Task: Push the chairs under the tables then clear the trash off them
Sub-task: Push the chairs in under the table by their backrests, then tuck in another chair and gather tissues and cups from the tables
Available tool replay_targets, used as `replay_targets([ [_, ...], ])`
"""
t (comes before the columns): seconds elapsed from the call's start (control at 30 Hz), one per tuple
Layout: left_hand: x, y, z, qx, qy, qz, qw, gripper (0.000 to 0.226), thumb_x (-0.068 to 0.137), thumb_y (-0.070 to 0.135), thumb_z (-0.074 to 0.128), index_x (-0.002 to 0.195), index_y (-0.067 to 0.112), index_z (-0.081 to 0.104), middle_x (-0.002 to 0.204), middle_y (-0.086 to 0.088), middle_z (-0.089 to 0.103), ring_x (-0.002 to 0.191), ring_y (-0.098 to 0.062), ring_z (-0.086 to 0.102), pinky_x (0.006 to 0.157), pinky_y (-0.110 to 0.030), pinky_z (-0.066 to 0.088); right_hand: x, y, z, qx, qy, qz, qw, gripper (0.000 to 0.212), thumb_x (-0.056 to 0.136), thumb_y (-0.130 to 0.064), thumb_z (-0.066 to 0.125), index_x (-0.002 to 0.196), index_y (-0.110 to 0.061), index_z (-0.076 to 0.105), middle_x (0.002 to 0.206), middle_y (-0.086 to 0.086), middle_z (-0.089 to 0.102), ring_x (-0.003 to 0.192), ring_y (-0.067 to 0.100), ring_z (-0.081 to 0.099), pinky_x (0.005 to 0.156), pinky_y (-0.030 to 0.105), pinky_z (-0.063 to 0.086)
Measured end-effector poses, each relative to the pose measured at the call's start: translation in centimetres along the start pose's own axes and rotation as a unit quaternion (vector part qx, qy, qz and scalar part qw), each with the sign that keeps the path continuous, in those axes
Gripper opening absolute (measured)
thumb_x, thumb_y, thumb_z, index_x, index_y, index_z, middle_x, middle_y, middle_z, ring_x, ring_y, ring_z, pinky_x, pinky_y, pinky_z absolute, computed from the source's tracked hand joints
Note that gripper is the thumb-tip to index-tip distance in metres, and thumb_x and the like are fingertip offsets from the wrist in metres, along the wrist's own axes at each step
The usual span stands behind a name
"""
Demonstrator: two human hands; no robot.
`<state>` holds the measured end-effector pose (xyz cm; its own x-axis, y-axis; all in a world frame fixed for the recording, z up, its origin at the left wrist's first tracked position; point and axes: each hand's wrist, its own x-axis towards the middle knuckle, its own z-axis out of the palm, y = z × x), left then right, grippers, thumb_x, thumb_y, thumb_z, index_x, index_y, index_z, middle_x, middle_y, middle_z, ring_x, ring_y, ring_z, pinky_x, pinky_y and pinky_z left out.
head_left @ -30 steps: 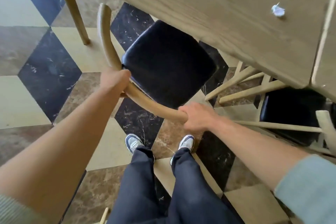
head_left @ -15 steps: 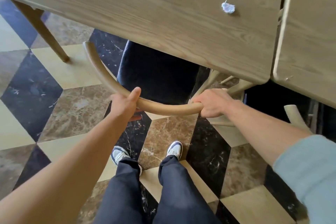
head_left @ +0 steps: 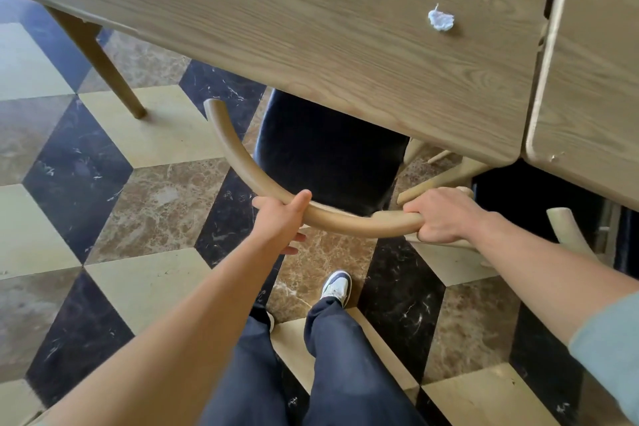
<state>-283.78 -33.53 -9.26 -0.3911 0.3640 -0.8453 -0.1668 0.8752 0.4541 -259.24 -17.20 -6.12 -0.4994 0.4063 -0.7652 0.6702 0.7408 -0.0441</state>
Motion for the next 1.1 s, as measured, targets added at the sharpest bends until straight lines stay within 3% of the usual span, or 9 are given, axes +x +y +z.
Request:
replay_targets([
  [0.07,0.0,0.2,0.0,0.023,-0.002,0.005,1.0,0.08,0.094,0.063,0.059,0.142,0.004,0.035,0.103,-0.005,0.071,0.07,-0.018,0.076,0.052,-0.034,0.062,0.1,-0.3,-0.5,0.013,-0.007,0.012,1.0,0.02,0.068,-0.016,0.064,0.064,-0.027,0.048,0.066,-0.008,0.055,0.063,0.006,0.048,0.058,0.031,0.037],
  [0.2,-0.6,1.0,-2.4,0.095,-0.09,-0.02,0.991,0.096,0.091,0.078,0.045,0.147,0.001,0.035,0.102,-0.009,0.074,0.08,-0.025,0.075,0.069,-0.042,0.061,0.2,-2.4,-1.6,-0.017,-0.101,0.065,0.993,0.011,0.074,-0.02,0.059,0.076,-0.029,0.053,0.08,-0.006,0.057,0.087,0.023,0.056,0.098,0.047,0.043],
  [0.3,-0.3,2.1,-6.1,0.108,-0.129,0.003,0.986,0.086,0.094,0.08,0.031,0.133,0.007,0.058,0.101,-0.011,0.075,0.087,-0.029,0.075,0.082,-0.047,0.061,0.9,-5.8,-4.0,0.0,-0.151,0.066,0.986,0.042,0.081,-0.022,0.056,0.122,-0.03,0.06,0.115,0.0,0.06,0.117,0.028,0.052,0.105,0.046,0.039],
  [0.37,0.3,2.8,-9.6,0.1,-0.089,0.028,0.991,0.082,0.096,0.079,0.029,0.123,0.008,0.062,0.1,-0.012,0.075,0.088,-0.029,0.075,0.083,-0.046,0.062,2.4,-9.6,-6.6,0.137,-0.127,0.036,0.982,0.059,0.086,-0.014,0.055,0.143,-0.03,0.052,0.138,-0.002,0.058,0.123,0.021,0.054,0.101,0.036,0.045],
  [0.47,1.4,2.7,-15.5,0.066,-0.047,0.046,0.996,0.074,0.099,0.074,0.031,0.118,0.009,0.062,0.102,-0.015,0.075,0.089,-0.031,0.074,0.074,-0.041,0.061,5.4,-16.5,-10.3,0.248,-0.002,0.007,0.969,0.047,0.087,-0.016,0.055,0.131,-0.029,0.062,0.129,-0.005,0.065,0.119,0.018,0.061,0.103,0.04,0.051],
  [0.6,2.3,1.1,-26.6,0.051,-0.039,0.064,0.996,0.061,0.103,0.06,0.044,0.117,0.004,0.064,0.102,-0.015,0.075,0.086,-0.031,0.074,0.081,-0.043,0.061,9.0,-29.0,-17.2,0.186,0.186,-0.024,0.964,0.015,0.095,-0.027,0.054,0.098,-0.019,0.065,0.099,-0.001,0.062,0.095,0.025,0.062,0.079,0.04,0.052],
  [0.7,3.0,-0.3,-35.9,0.036,0.011,0.076,0.996,0.053,0.104,0.053,0.05,0.118,0.004,0.063,0.104,-0.015,0.074,0.087,-0.031,0.074,0.078,-0.042,0.062,11.9,-37.6,-22.1,0.164,0.205,-0.053,0.963,0.015,0.094,-0.034,0.053,0.087,-0.023,0.06,0.094,-0.002,0.065,0.089,0.025,0.063,0.076,0.043,0.056],
  [0.83,4.0,-2.0,-47.7,0.013,0.084,0.075,0.994,0.052,0.103,0.051,0.053,0.114,0.003,0.068,0.094,-0.014,0.076,0.077,-0.028,0.074,0.076,-0.045,0.064,15.6,-47.2,-27.3,0.127,0.195,-0.085,0.969,0.02,0.095,-0.034,0.054,0.095,-0.019,0.067,0.101,0.004,0.07,0.094,0.029,0.065,0.073,0.038,0.051],
  [1.1,11.0,5.6,-66.0,-0.013,0.112,0.096,0.989,0.042,0.104,0.052,0.051,0.098,0.013,0.065,0.104,-0.019,0.075,0.09,-0.035,0.074,0.084,-0.047,0.064,28.6,-58.5,-39.8,0.114,0.21,-0.108,0.965,0.024,0.096,-0.036,0.056,0.093,-0.015,0.067,0.102,0.011,0.072,0.087,0.03,0.063,0.072,0.037,0.051],
])
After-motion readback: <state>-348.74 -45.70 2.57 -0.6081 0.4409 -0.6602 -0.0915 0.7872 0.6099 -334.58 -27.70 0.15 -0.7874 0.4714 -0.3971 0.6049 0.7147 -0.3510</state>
